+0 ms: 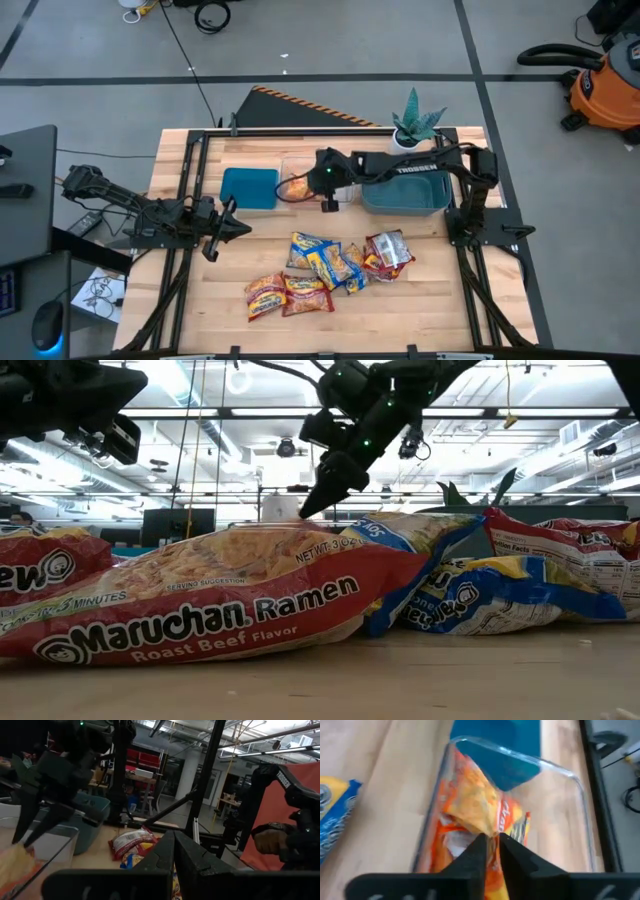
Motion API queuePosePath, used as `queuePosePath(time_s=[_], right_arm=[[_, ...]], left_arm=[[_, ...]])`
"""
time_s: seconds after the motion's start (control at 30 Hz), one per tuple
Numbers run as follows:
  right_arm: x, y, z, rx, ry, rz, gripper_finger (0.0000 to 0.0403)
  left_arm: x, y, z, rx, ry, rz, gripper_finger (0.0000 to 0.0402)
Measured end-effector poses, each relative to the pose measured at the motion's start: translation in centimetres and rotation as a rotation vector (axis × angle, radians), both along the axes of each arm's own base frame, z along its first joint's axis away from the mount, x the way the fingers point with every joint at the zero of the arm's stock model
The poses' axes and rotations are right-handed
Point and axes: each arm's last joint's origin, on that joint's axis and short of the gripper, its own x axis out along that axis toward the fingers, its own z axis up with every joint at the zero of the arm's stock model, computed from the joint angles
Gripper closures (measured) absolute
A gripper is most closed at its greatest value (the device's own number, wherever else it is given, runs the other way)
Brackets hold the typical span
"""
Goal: Sort Maruchan noodles
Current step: Put the orange noodle pack into the transparent bin, then put the red noodle pack into the green bin
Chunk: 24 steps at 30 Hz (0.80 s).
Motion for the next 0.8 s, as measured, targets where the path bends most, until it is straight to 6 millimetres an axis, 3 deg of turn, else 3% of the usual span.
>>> queuePosePath(time_s=[0.17,0.33,0.47,0.6,0.8], right_arm=[[0.0,1.0,0.4,-0.067,0.011,-0.017,0.0259],[-0.7,3.1,2.5,-0.106,-0.026,0.002,0.0216],[-1.5,6.4,4.5,-0.019,-0.072,0.092,0.0205],[-2.3,10.7,3.3,0.142,0.052,0.186,0.0204],[-3.8,15.5,2.5,0.160,0.164,0.218,0.0204]], left_arm=[[0.0,0.0,0.0,0.001,0.001,0.001,0.0388],[0.0,0.0,0.0,0.001,0.001,0.000,0.0388],[0.0,0.0,0.0,0.001,0.001,0.000,0.0388],[0.0,0.0,0.0,0.001,0.001,0.000,0.0388],[0.0,0.0,0.0,0.000,0.001,0.000,0.0388]])
